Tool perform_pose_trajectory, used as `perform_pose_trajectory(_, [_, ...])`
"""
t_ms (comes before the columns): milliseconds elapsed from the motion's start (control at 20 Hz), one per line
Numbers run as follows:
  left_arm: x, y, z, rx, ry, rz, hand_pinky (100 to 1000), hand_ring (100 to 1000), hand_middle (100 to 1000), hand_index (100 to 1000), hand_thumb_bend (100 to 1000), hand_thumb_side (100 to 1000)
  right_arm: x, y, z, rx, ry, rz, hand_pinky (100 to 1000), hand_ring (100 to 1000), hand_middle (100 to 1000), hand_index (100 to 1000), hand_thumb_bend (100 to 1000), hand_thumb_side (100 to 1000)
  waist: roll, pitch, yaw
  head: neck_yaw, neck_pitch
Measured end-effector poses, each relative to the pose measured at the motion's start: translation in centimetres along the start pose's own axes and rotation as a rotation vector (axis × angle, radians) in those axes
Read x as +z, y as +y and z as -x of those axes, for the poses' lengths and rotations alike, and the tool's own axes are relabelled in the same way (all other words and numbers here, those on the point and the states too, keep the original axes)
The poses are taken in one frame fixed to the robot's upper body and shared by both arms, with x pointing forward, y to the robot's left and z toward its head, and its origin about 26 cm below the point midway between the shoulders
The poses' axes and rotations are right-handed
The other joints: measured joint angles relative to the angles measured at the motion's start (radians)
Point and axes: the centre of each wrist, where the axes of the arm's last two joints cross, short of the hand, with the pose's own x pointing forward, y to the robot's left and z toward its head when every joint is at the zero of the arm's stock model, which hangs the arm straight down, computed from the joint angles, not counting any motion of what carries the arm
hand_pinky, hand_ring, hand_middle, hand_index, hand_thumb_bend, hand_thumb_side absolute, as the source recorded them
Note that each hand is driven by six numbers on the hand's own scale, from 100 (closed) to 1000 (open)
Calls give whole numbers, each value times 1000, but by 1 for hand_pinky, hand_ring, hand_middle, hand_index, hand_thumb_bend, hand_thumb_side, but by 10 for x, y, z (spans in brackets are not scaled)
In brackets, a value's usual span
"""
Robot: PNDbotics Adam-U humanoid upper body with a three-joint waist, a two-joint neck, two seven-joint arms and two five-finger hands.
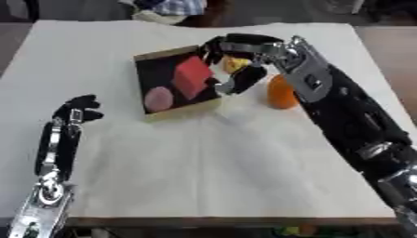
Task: Pick up objects on the table and place them in the box.
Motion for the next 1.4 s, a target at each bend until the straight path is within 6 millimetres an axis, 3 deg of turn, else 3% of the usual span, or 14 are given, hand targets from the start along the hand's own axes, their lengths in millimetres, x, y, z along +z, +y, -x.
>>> perform_pose_trajectory(300, [-1,-2,-1,5,-4,10,754,613,626,763,100,940,-17,27,10,-87,116,45,827,806,832,661,100,276,0,0,7,-15,0])
perform_pose_trajectory(500, [-1,-2,-1,6,-4,12,755,613,626,763,100,940,-19,31,12,-77,187,97,828,810,840,833,107,323,0,0,7,-21,0])
perform_pose_trajectory(600, [-1,-2,-1,6,-4,12,755,613,626,763,100,940,-19,32,13,-56,217,124,831,817,847,913,163,357,0,0,7,-22,0])
perform_pose_trajectory(800, [-1,-2,-1,6,-4,12,755,613,626,763,100,940,-19,32,15,14,250,161,838,832,861,942,289,486,0,0,4,-22,0])
perform_pose_trajectory(1000, [-1,-2,-1,6,-4,12,755,613,627,763,100,940,-14,23,17,116,262,169,842,842,868,949,333,525,0,0,-4,-21,0])
perform_pose_trajectory(1400, [1,-1,0,5,2,11,756,613,627,763,100,941,20,-21,26,423,306,170,854,870,893,957,378,459,0,0,-15,-13,0])
